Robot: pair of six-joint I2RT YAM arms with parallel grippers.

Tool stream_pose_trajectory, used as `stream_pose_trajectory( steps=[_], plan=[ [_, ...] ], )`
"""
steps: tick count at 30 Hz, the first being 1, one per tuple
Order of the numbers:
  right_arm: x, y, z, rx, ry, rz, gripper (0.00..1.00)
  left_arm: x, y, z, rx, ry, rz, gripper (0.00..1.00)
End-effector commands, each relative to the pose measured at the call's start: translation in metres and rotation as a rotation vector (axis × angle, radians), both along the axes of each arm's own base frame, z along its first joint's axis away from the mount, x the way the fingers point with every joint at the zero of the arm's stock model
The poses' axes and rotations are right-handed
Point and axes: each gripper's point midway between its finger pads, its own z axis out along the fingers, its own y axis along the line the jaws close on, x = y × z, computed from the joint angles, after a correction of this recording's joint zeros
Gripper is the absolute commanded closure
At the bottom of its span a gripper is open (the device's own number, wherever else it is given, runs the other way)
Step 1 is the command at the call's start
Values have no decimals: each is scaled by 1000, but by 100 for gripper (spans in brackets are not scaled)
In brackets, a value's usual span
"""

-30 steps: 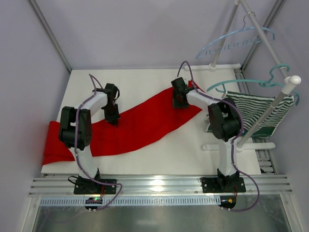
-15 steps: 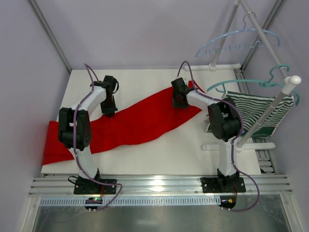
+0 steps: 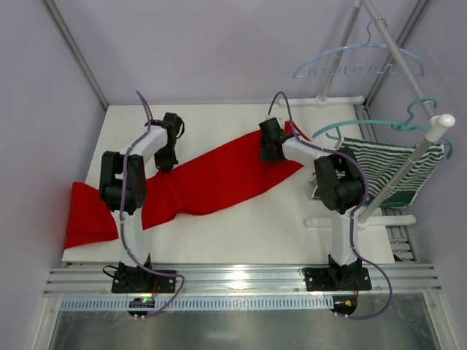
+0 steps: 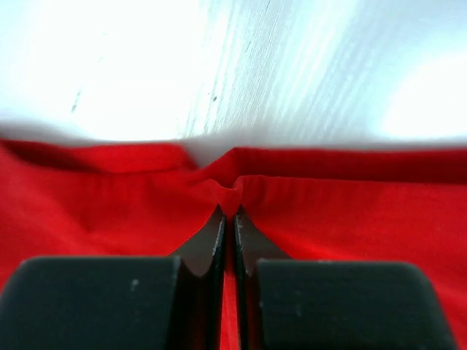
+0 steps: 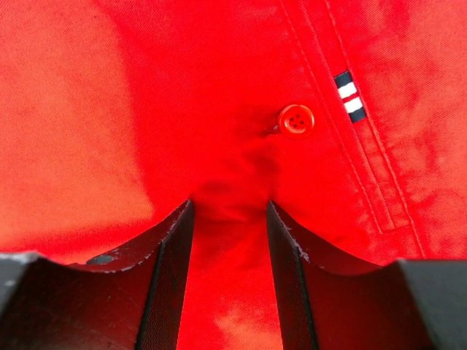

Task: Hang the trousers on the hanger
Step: Fold the trousers

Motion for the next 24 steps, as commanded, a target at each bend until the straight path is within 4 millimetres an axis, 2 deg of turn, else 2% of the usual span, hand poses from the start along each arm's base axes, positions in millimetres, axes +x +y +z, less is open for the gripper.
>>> stream_pose_trajectory(
  steps=[1,4,5,6,9,11,12,14,18,21,24],
  plan=[
    [-8,-28,-7,-76,33,-19,52,-12,44,-13,196,103,11,96],
    [-11,-26,-1,-69,37,-1,51,-10,44,-19,192,112,17,91],
    [-9,-23,7,-61,23,11,51,-9,47,-22,184,115,29,89],
    [-12,-23,9,-59,33,22,51,-7,47,-23,173,109,37,81],
    [-16,-21,26,-42,27,34,48,-2,45,-26,117,104,59,67],
    [-24,-17,30,-20,35,46,48,1,44,-19,113,105,68,60],
    [-27,-13,42,1,14,49,48,2,43,-15,112,98,70,54],
    [-37,-3,48,38,12,73,48,8,40,-3,115,65,64,51],
    [-60,10,57,92,9,99,48,11,30,40,150,-35,28,42],
    [-76,20,57,131,21,120,48,9,16,63,144,-86,-13,39],
    [-90,28,45,137,39,133,48,2,2,65,122,-91,-55,37]
  ],
)
